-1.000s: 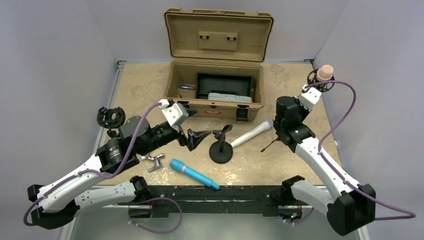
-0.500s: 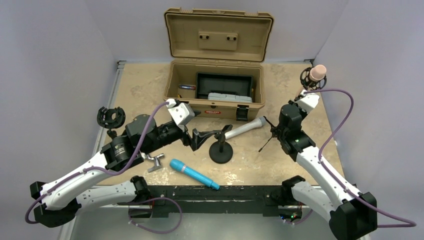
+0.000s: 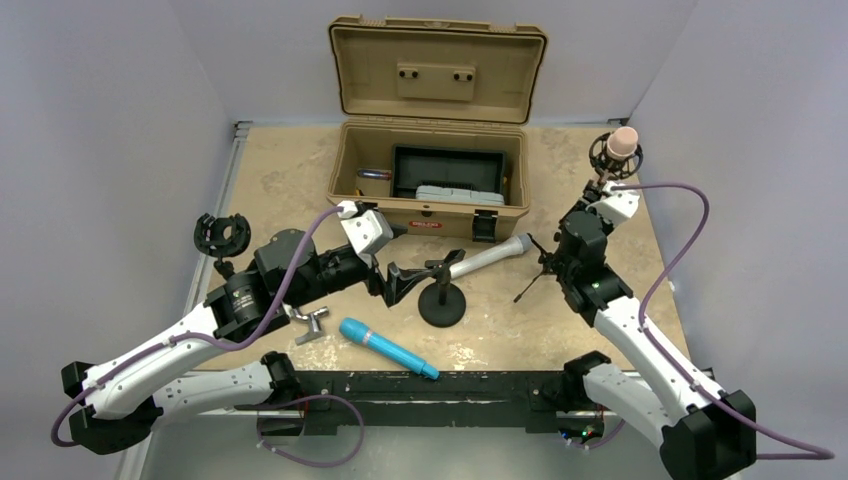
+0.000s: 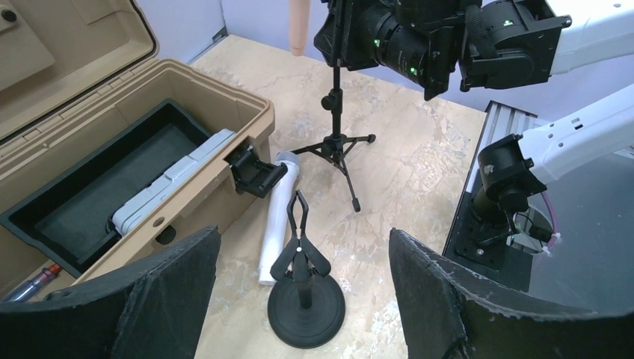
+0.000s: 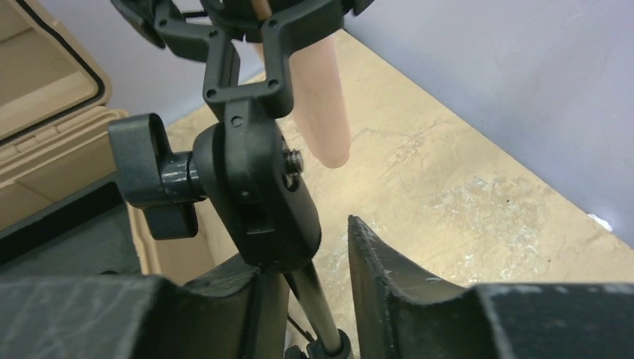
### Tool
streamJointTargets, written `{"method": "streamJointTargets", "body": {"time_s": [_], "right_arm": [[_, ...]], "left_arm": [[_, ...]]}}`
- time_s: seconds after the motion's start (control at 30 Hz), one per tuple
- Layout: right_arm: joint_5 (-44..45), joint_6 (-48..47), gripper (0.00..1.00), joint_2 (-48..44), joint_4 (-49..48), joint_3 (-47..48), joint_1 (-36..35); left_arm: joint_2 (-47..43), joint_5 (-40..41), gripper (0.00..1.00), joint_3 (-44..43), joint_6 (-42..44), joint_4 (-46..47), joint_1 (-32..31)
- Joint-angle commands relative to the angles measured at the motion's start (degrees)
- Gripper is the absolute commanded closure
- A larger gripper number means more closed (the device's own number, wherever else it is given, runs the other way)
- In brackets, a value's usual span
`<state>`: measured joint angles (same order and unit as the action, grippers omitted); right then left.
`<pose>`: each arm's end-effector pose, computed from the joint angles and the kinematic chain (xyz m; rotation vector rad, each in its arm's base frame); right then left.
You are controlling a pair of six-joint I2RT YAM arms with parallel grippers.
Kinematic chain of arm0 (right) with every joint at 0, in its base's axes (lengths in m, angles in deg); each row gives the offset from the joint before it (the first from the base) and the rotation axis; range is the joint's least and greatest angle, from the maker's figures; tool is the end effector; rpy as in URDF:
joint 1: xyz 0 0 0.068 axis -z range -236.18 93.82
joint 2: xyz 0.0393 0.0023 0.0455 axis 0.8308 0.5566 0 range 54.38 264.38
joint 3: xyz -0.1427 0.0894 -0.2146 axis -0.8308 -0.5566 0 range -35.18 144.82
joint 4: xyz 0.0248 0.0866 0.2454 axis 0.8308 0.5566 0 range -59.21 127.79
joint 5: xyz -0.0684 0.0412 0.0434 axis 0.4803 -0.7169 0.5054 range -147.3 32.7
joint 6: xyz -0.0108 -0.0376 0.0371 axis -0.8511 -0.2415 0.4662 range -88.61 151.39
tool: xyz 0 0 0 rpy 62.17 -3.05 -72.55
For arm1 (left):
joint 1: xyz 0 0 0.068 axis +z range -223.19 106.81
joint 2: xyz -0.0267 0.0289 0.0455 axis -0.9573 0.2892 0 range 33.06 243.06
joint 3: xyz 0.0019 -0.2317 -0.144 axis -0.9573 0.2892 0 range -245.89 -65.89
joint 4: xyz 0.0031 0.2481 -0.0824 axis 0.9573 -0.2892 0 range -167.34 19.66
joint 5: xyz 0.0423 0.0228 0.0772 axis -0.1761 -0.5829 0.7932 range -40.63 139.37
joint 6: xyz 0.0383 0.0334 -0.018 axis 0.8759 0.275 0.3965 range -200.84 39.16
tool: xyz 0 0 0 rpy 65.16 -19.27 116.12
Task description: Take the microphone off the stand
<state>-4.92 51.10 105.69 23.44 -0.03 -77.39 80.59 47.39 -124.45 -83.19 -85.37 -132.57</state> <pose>0.1980 0.0467 0.2943 0.6285 1.5475 -0.2481 0.0906 -0.1556 0.4064 0.8407 1.4895 -0.8433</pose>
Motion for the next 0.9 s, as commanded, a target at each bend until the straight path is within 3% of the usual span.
{"method": "streamJointTargets", "body": {"time_s": [0.0,0.17,0.47,0.57,0.6,0.67,0.7,0.73,0.8,0.87], "right_arm": [[0.16,2.84,0.65,-3.58,-1.5,0.91,-0.02],[-2.19,3.74,0.32,-5.06,0.95,2.89,-0.05],[-9.71,4.72,0.28,-7.42,4.13,5.71,-0.06],[-3.91,2.32,0.1,-5.83,-7.05,2.4,0.48],[-3.09,0.31,0.06,-3.46,-12.17,1.5,3.07],[-13.17,1.92,0.03,4.59,-17.34,1.27,15.92],[-20.36,4.04,0.04,9.3,-17.93,2.41,22.42],[-24.97,2.59,0.16,14.07,-21.23,2.72,24.75],[-28.02,-5.99,0.3,18.92,-31.97,2.16,25.24],[-32.59,-7.03,0.57,24.64,-33.49,5.51,26.67]], "left_arm": [[-0.22,-1.1,0.2,0.08,0.28,2.74,-0.52],[-0.45,-0.86,0.2,0.18,0.43,2.74,-0.7],[-0.39,-1.1,0.2,0.18,0.79,2.77,-1.18],[-0.35,-1.76,0.2,0.0,0.29,2.7,-1.18],[-0.32,-2.09,0.2,0.07,0.02,2.89,-1.18],[-0.17,-3.16,0.2,0.05,-0.49,3.17,-1.22],[-0.1,-3.32,0.2,0.22,-0.62,3.23,-1.26],[-0.23,-3.04,0.2,0.42,-0.53,3.5,-1.39],[-0.76,-2.34,0.21,0.28,0.65,2.96,-1.78],[-1.49,-1.03,0.21,0.4,1.28,3.07,-1.8]]}}
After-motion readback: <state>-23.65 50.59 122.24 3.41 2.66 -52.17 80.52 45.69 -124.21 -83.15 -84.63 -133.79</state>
